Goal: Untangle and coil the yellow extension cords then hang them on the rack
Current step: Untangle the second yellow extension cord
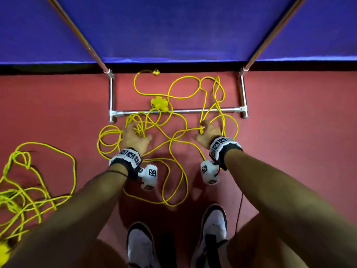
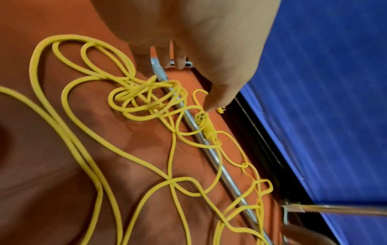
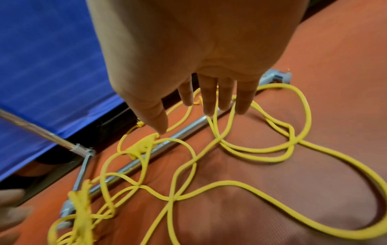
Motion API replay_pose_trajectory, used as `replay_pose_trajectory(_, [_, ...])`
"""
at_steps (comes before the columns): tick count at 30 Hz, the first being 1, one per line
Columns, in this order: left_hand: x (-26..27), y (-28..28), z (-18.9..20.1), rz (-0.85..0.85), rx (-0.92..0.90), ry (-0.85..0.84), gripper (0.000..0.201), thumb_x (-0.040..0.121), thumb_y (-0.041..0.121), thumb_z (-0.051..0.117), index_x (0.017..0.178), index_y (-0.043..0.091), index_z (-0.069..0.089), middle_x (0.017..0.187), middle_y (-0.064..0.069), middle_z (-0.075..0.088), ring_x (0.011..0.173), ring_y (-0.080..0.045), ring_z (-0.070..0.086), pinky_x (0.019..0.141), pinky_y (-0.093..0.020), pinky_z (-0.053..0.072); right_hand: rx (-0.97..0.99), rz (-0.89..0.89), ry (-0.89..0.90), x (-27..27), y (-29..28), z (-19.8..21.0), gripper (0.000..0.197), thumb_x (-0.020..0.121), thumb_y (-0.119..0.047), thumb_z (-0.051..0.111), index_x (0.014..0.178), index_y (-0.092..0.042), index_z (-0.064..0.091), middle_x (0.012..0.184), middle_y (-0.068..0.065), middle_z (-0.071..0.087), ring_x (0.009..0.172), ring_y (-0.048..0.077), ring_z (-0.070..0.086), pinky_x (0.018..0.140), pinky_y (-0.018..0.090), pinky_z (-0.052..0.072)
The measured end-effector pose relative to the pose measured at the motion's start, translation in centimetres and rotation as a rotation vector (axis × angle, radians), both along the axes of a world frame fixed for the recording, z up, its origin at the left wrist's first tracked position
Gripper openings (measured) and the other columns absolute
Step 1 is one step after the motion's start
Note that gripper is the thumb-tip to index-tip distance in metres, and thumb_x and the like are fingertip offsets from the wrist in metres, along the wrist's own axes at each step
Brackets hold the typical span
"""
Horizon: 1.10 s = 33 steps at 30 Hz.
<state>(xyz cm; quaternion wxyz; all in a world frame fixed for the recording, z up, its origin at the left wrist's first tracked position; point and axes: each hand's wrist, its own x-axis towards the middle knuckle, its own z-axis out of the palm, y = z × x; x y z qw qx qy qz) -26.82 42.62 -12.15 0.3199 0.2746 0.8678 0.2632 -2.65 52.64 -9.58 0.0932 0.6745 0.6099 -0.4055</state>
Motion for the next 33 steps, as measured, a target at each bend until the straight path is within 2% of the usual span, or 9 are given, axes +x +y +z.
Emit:
replay_pose_trajectory(5, [-0.8, -0.1, -7.1, -0.021, -0.058, 0.034, 0.098, 0.07, 0.029, 0.088, 0.152, 0.018, 0.035, 0.159, -0.012, 0.03, 0.145, -0.029, 0.032, 0.117, -0.038, 0.03, -0.013, -0.064, 0.004, 1.5, -0.2, -7.9, 0.088, 0.082, -0.047, 0.073, 0.153, -0.02, 0.028, 0.152, 0.01, 0.038, 0.139, 0.031, 0.039, 0.111, 0.034, 0.032])
replay_pose_trajectory(9, [-0.5, -0.4, -9.2, -0.05, -0.066, 0.144, 0.064, 0.067, 0.036, 0.088, 0.122, 0.022, 0.059, 0.164, -0.016, 0.002, 0.144, -0.038, 0.031, 0.112, -0.038, 0.037, -0.011, -0.082, -0.023, 2.7, -0.2, -11.5, 0.103, 0.078, -0.045, 0.076, 0.157, -0.03, 0.012, 0.163, 0.013, 0.014, 0.149, 0.032, 0.019, 0.119, 0.037, 0.023])
replay_pose_trajectory(12, [-1.2, -0.8, -10.7, -0.004, -0.052, 0.082, 0.058, 0.072, 0.039, 0.086, 0.118, 0.021, 0.057, 0.155, -0.015, 0.03, 0.137, -0.035, 0.04, 0.105, -0.031, 0.039, -0.032, -0.107, -0.049, 3.2, -0.4, -12.9, 0.114, 0.074, -0.053, 0.078, 0.157, -0.038, 0.001, 0.165, 0.014, 0.002, 0.151, 0.03, 0.011, 0.12, 0.036, 0.018])
replay_pose_trajectory(16, [-2.2, -1.5, -12.2, 0.047, -0.062, -0.007, 0.064, 0.074, 0.041, 0.082, 0.125, 0.029, 0.045, 0.1, 0.001, 0.064, 0.097, -0.029, 0.065, 0.088, -0.039, 0.052, -0.062, -0.096, -0.109, 2.3, -0.6, -14.3, 0.12, 0.064, -0.073, 0.072, 0.15, -0.052, -0.009, 0.164, 0.015, 0.0, 0.152, 0.031, 0.005, 0.121, 0.05, 0.017])
replay_pose_trajectory(19, [-2.2, -1.9, -12.7, -0.028, -0.104, -0.036, 0.072, 0.077, 0.039, 0.082, 0.136, 0.03, 0.043, 0.089, 0.006, 0.062, 0.096, -0.026, 0.065, 0.085, -0.034, 0.049, -0.026, -0.074, -0.115, 0.3, -0.7, -15.1, 0.12, 0.062, -0.079, 0.067, 0.151, -0.05, -0.008, 0.163, 0.015, 0.006, 0.15, 0.036, 0.008, 0.119, 0.055, 0.018])
replay_pose_trajectory(21, [-1.9, -2.4, -12.9, -0.062, -0.14, -0.121, 0.083, 0.074, 0.042, 0.083, 0.144, 0.029, 0.04, 0.107, 0.007, 0.063, 0.107, -0.02, 0.061, 0.096, -0.034, 0.047, 0.028, -0.061, -0.039, -1.3, -0.9, -15.1, 0.121, 0.062, -0.077, 0.068, 0.154, -0.044, -0.003, 0.161, 0.012, 0.019, 0.146, 0.036, 0.019, 0.116, 0.057, 0.023])
replay_pose_trajectory(23, [-1.8, -3.1, -13.4, -0.116, -0.166, -0.175, 0.076, 0.07, 0.043, 0.083, 0.137, 0.031, 0.048, 0.119, 0.004, 0.065, 0.111, -0.023, 0.062, 0.101, -0.037, 0.048, 0.044, -0.107, 0.092, -3.5, -1.2, -15.3, 0.126, 0.057, -0.076, 0.072, 0.155, -0.04, 0.002, 0.157, 0.009, 0.029, 0.142, 0.034, 0.028, 0.114, 0.054, 0.03])
replay_pose_trajectory(27, [-1.7, -4.9, -13.9, -0.283, -0.283, -0.239, 0.051, 0.061, 0.061, 0.076, 0.1, 0.032, 0.062, 0.095, 0.007, 0.068, 0.098, -0.027, 0.067, 0.09, -0.039, 0.053, 0.009, -0.347, 0.405, -7.5, -1.1, -14.5, 0.129, 0.054, -0.07, 0.08, 0.154, -0.041, 0.004, 0.144, 0.005, 0.044, 0.128, 0.022, 0.047, 0.105, 0.036, 0.04])
replay_pose_trajectory(33, [-1.4, -7.3, -13.3, -0.39, -0.321, -0.198, 0.071, 0.057, 0.078, 0.061, 0.11, 0.031, 0.064, 0.101, 0.007, 0.066, 0.1, -0.017, 0.062, 0.093, -0.033, 0.049, -0.07, -0.369, 0.329, -10.1, 1.4, -13.8, 0.114, 0.068, -0.07, 0.073, 0.154, -0.036, 0.005, 0.138, 0.011, 0.053, 0.112, 0.029, 0.057, 0.088, 0.035, 0.041])
